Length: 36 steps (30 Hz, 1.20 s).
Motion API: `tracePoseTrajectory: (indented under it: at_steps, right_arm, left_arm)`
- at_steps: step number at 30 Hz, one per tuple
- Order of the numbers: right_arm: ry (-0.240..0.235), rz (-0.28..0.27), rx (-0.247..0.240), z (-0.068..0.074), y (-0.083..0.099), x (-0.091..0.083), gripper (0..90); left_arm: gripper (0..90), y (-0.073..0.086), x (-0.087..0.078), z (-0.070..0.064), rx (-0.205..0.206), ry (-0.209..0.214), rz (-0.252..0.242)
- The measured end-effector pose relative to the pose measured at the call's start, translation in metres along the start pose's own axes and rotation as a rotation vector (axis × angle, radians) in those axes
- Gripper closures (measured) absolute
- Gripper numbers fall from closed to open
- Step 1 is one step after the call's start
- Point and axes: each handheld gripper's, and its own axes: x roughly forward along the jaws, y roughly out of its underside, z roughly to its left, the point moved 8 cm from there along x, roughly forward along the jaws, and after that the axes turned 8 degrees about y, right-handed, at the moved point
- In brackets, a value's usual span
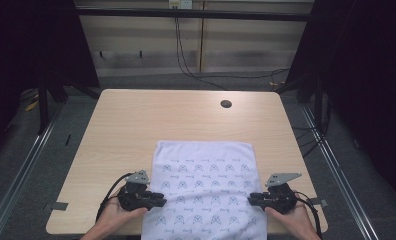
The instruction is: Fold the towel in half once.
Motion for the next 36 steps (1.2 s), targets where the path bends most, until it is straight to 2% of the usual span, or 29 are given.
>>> tracePoseTrajectory:
  at_steps: [2,5,6,8,10,12,14,17,19,22,24,25,26,27,29,32,34,36]
  right_arm:
    - [-0.007,-0.004,0.001,0.002,-0.001,0.000,72.0]
    - [-0.006,-0.040,0.003,0.003,-0.008,-0.004,68.6]
    - [-0.004,-0.064,0.006,0.000,-0.012,-0.006,67.4]
    - [0.011,-0.106,0.015,-0.008,-0.021,-0.009,64.3]
    - [0.028,-0.120,0.027,-0.019,-0.027,-0.009,60.2]
    - [0.048,-0.130,0.047,-0.033,-0.035,-0.008,58.7]
    - [0.053,-0.148,0.072,-0.045,-0.043,-0.009,59.5]
    - [0.062,-0.171,0.088,-0.062,-0.060,-0.008,58.7]
    - [0.073,-0.187,0.092,-0.072,-0.072,-0.005,57.8]
    - [0.084,-0.185,0.100,-0.083,-0.089,0.004,54.5]
    - [0.088,-0.182,0.104,-0.092,-0.097,0.010,53.0]
    - [0.092,-0.182,0.117,-0.097,-0.099,0.012,52.4]
    - [0.095,-0.180,0.122,-0.104,-0.100,0.016,52.8]
    - [0.103,-0.178,0.131,-0.111,-0.100,0.020,52.8]
    - [0.119,-0.176,0.147,-0.121,-0.098,0.027,52.5]
    - [0.116,-0.159,0.147,-0.125,-0.097,0.040,51.7]
    - [0.122,-0.141,0.124,-0.125,-0.099,0.049,51.7]
    - [0.113,-0.135,0.128,-0.124,-0.101,0.056,51.7]
  left_arm:
    - [64.0,-0.003,-0.004,0.001,-0.029,0.008,-0.026]
    - [51.4,-0.009,-0.014,0.007,-0.062,-0.034,-0.087]
    - [48.4,-0.011,-0.017,0.010,-0.078,-0.034,-0.100]
    - [42.4,-0.018,-0.026,0.020,-0.099,-0.066,-0.134]
    - [43.7,-0.027,-0.033,0.030,-0.127,-0.035,-0.169]
    - [43.1,-0.033,-0.037,0.040,-0.121,-0.080,-0.173]
    - [41.6,-0.040,-0.039,0.049,-0.115,-0.090,-0.187]
    - [41.5,-0.058,-0.038,0.066,-0.086,-0.130,-0.197]
    - [39.4,-0.069,-0.035,0.075,-0.101,-0.135,-0.209]
    - [43.0,-0.079,-0.025,0.095,-0.089,-0.199,-0.190]
    - [47.0,-0.081,-0.018,0.106,-0.111,-0.196,-0.195]
    - [46.7,-0.080,-0.015,0.110,-0.113,-0.210,-0.192]
    - [47.5,-0.079,-0.012,0.111,-0.118,-0.202,-0.193]
    - [47.5,-0.077,-0.009,0.112,-0.110,-0.205,-0.172]
    - [45.7,-0.074,-0.006,0.112,-0.093,-0.233,-0.138]
    - [44.5,-0.073,-0.004,0.113,-0.078,-0.231,-0.128]
    - [44.4,-0.068,0.000,0.116,-0.082,-0.233,-0.103]
    - [46.0,-0.066,0.001,0.117,-0.059,-0.250,-0.112]
